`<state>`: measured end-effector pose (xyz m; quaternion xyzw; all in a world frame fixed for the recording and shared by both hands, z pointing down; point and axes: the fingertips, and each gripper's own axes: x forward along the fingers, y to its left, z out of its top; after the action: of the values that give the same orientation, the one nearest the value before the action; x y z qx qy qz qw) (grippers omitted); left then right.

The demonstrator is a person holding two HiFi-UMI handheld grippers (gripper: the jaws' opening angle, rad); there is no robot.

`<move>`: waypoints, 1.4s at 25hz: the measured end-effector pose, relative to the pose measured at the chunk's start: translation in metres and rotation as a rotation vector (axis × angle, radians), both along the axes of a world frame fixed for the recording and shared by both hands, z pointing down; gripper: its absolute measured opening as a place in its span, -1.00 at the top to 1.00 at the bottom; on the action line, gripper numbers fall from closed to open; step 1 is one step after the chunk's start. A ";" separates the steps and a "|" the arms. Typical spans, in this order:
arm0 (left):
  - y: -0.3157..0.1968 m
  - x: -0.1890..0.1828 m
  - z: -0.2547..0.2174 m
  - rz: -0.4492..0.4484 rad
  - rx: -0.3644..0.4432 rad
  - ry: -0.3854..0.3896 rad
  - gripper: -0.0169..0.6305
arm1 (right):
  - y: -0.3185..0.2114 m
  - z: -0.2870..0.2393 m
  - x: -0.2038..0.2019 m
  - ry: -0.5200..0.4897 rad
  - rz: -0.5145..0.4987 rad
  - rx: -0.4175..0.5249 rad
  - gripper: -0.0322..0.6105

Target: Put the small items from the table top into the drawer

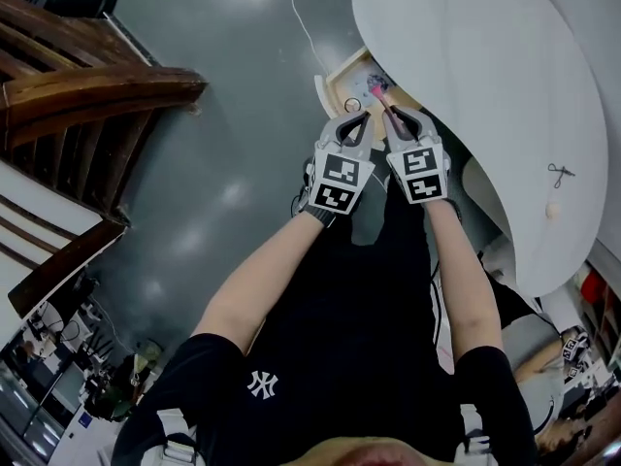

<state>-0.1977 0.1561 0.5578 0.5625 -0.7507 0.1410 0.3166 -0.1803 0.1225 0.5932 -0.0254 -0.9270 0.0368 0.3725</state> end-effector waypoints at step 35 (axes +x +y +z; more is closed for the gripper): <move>-0.015 -0.012 0.023 0.123 0.015 0.028 0.95 | 0.006 0.058 -0.004 0.070 0.066 0.025 0.67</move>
<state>-0.2095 0.1410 0.5812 0.6119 -0.7113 0.1465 0.3134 -0.1841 0.1286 0.6511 0.0114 -0.9141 0.0382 0.4035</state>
